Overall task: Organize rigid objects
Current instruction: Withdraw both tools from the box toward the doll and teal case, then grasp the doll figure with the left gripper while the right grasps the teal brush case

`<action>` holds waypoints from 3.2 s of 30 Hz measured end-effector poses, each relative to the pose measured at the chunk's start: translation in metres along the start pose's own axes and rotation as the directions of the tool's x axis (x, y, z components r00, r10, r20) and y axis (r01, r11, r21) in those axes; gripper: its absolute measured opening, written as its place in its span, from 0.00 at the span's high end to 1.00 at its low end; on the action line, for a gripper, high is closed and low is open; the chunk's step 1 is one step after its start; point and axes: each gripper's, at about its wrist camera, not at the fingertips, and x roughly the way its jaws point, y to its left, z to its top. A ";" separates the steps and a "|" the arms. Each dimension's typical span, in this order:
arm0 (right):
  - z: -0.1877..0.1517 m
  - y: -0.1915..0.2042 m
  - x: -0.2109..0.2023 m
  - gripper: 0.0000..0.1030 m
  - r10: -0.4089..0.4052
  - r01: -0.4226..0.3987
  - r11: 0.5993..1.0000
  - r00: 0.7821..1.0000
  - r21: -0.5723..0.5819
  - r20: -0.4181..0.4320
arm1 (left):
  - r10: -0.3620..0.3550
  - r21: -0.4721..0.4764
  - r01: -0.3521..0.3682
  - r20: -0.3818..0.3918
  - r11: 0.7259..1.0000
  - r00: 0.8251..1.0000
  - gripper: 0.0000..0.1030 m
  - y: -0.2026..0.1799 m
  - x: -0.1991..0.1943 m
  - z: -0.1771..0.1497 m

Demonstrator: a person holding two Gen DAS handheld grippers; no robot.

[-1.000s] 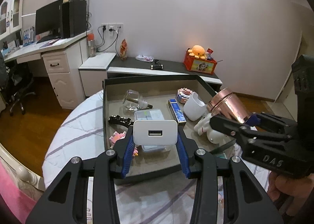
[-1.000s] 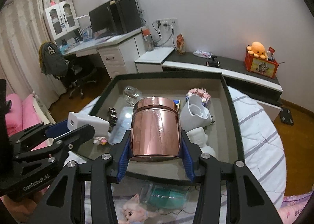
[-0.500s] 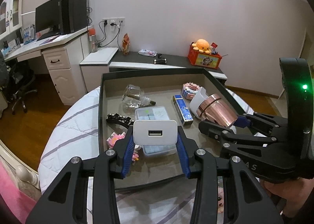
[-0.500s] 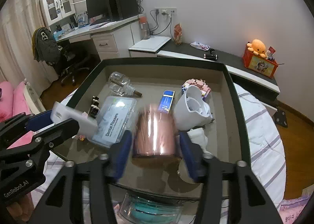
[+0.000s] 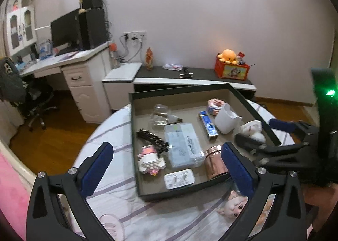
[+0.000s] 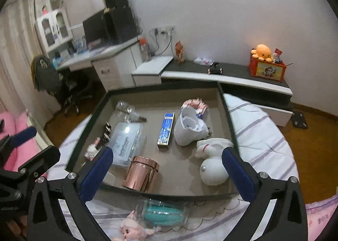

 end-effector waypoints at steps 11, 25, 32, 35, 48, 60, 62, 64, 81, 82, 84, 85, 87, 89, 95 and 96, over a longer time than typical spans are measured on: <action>-0.012 0.012 -0.090 0.00 -0.031 0.027 0.999 0.992 0.037 0.125 | 0.052 -0.067 -0.047 0.073 0.997 0.996 0.00 0.015 -0.073 -0.004; -0.065 0.026 -0.160 0.00 -0.057 0.045 0.996 0.985 0.077 0.161 | 0.091 -0.095 -0.079 0.124 0.992 0.988 0.00 0.003 -0.143 -0.036; -0.092 0.034 -0.176 0.00 -0.054 0.043 0.996 0.986 0.074 0.155 | 0.081 -0.099 -0.071 0.109 0.993 0.991 0.00 -0.007 -0.157 -0.063; -0.100 0.036 -0.179 0.00 -0.046 0.036 0.997 0.988 0.071 0.148 | 0.084 -0.089 -0.075 0.099 0.993 0.992 0.00 -0.010 -0.160 -0.075; -0.114 0.037 -0.176 0.00 -0.042 0.035 0.997 0.992 0.068 0.116 | 0.055 -0.094 -0.050 0.048 0.994 0.997 0.00 -0.014 -0.159 -0.104; -0.109 0.017 -0.160 0.00 -0.058 0.050 0.994 0.995 0.093 0.083 | 0.033 -0.073 -0.031 0.025 0.997 0.999 0.00 -0.026 -0.144 -0.105; -0.109 0.011 -0.155 0.00 -0.059 0.051 0.993 0.995 0.104 0.075 | 0.023 -0.064 -0.023 0.012 0.998 1.000 0.00 -0.031 -0.135 -0.106; -0.109 0.004 -0.148 0.00 -0.059 0.052 0.992 0.996 0.113 0.063 | 0.006 -0.058 -0.007 -0.014 0.998 1.000 0.00 -0.037 -0.122 -0.107; -0.100 -0.042 -0.084 0.00 -0.051 0.054 0.982 0.998 0.180 -0.026 | -0.130 -0.070 0.120 -0.156 0.990 0.979 0.00 -0.085 -0.014 -0.097; -0.100 -0.043 -0.080 0.00 -0.050 0.055 0.982 0.998 0.181 -0.032 | -0.129 -0.071 0.118 -0.167 0.990 0.977 0.00 -0.087 -0.007 -0.097; -0.100 -0.046 -0.073 0.00 -0.046 0.054 0.982 0.998 0.183 -0.046 | -0.148 -0.081 0.134 -0.199 0.988 0.969 0.00 -0.091 0.015 -0.099; -0.100 -0.047 -0.069 0.00 -0.043 0.052 0.982 0.998 0.183 -0.054 | -0.165 -0.090 0.149 -0.208 0.985 0.964 0.00 -0.092 0.023 -0.102; -0.101 -0.048 -0.062 0.00 -0.037 0.049 0.982 0.997 0.181 -0.065 | -0.189 -0.116 0.166 -0.236 0.979 0.953 0.00 -0.093 0.038 -0.108; -0.101 -0.050 -0.055 0.00 -0.035 0.049 0.982 0.996 0.184 -0.078 | -0.192 -0.129 0.166 -0.229 0.978 0.954 0.02 -0.092 0.044 -0.114; -0.102 -0.052 -0.037 0.00 -0.027 0.046 0.980 0.994 0.194 -0.103 | -0.213 -0.128 0.188 -0.221 0.974 0.952 0.24 -0.088 0.045 -0.108; -0.101 -0.052 -0.035 0.00 -0.027 0.047 0.980 0.994 0.194 -0.106 | -0.206 -0.123 0.182 -0.224 0.976 0.953 0.28 -0.087 0.047 -0.107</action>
